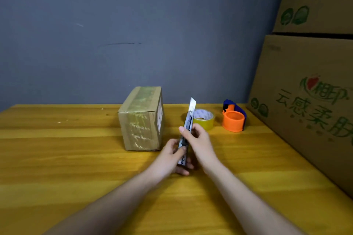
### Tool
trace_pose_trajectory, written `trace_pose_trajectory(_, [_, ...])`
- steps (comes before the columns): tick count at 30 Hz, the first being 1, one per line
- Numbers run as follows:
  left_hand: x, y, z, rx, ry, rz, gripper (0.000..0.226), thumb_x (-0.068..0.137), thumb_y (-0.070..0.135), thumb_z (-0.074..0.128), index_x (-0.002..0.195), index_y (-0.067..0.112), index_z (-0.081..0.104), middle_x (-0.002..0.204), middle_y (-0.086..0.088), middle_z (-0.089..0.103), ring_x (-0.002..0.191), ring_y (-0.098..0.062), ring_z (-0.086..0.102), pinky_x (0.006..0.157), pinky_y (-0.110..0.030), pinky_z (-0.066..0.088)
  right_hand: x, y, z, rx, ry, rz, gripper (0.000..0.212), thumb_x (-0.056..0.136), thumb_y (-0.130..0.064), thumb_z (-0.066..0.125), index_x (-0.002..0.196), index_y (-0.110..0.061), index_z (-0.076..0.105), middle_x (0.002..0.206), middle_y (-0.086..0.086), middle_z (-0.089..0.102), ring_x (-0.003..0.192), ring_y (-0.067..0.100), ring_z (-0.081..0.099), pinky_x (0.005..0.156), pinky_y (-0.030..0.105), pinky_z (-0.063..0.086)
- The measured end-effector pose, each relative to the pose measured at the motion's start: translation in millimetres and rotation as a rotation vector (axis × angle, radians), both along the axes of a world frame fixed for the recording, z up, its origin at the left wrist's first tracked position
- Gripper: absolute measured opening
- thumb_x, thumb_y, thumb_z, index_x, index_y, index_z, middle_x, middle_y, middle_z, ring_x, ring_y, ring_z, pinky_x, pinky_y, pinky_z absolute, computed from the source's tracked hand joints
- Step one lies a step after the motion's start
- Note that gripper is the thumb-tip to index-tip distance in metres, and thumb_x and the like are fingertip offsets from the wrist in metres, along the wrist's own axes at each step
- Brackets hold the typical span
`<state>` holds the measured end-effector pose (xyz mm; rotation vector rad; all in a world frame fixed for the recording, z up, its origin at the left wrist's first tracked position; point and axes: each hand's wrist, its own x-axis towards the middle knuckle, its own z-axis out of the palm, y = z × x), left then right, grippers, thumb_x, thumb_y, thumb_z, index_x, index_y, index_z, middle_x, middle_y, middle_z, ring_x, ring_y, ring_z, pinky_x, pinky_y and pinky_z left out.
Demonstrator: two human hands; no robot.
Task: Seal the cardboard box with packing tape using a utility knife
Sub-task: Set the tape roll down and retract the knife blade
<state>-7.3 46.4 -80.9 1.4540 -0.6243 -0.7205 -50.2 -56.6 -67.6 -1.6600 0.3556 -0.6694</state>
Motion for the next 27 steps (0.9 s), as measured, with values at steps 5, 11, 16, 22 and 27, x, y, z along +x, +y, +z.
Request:
trace_pose_trajectory(5, [3.7, 4.5, -4.3, -0.003, -0.06, 0.068, 0.012, 0.099, 0.014, 0.045, 0.087, 0.013, 0.046, 0.061, -0.003, 0.046, 0.041, -0.009, 0.046, 0.033, -0.018, 0.03, 0.5, 21.4, 0.7, 0.276, -0.051, 0.131, 0.019, 0.097, -0.022, 0.049, 0.099, -0.006, 0.058, 0.082, 0.003, 0.069, 0.057, 0.012, 0.061, 0.037, 0.019, 0.042])
trace_pose_trajectory(11, [-2.1, 5.3, -4.3, -0.106, -0.051, 0.108, 0.022, 0.101, 0.02, 0.041, 0.089, 0.006, 0.054, 0.056, -0.007, 0.044, 0.035, -0.007, 0.041, 0.033, -0.013, 0.026, -10.4, 29.6, 0.2, 0.367, -0.076, 0.196, 0.026, 0.099, -0.027, 0.043, 0.102, -0.005, 0.057, 0.086, 0.008, 0.074, 0.04, 0.016, 0.059, 0.03, 0.02, 0.042])
trace_pose_trajectory(16, [-5.0, 5.1, -4.7, -0.132, -0.072, 0.141, 0.031, 0.101, 0.02, 0.04, 0.073, 0.01, 0.05, 0.052, -0.005, 0.041, 0.035, -0.005, 0.039, 0.035, -0.014, 0.028, -9.9, 32.4, -3.0, 0.36, -0.082, 0.178, 0.023, 0.098, -0.028, 0.044, 0.095, -0.013, 0.06, 0.083, 0.004, 0.074, 0.04, 0.016, 0.057, 0.031, 0.023, 0.043])
trace_pose_trajectory(22, [-5.7, 11.1, -6.1, -0.129, -0.1, 0.065, 0.02, 0.103, 0.014, 0.032, 0.1, 0.006, 0.051, 0.058, -0.004, 0.041, 0.038, -0.003, 0.039, 0.036, -0.012, 0.027, -6.8, 31.5, -6.6, 0.294, -0.107, 0.207, 0.021, 0.099, -0.012, 0.043, 0.117, -0.013, 0.052, 0.089, 0.002, 0.074, 0.058, 0.007, 0.065, 0.037, 0.018, 0.047])
trace_pose_trajectory(27, [1.5, 18.5, -4.0, -0.114, -0.011, -0.091, 0.024, 0.102, 0.014, 0.035, 0.114, 0.016, 0.055, 0.073, -0.006, 0.059, 0.056, -0.01, 0.058, 0.047, -0.019, 0.046, -9.7, 26.9, -3.8, 0.267, -0.077, 0.303, 0.023, 0.099, -0.008, 0.042, 0.122, -0.007, 0.042, 0.102, 0.011, 0.072, 0.043, 0.009, 0.06, 0.033, 0.018, 0.044])
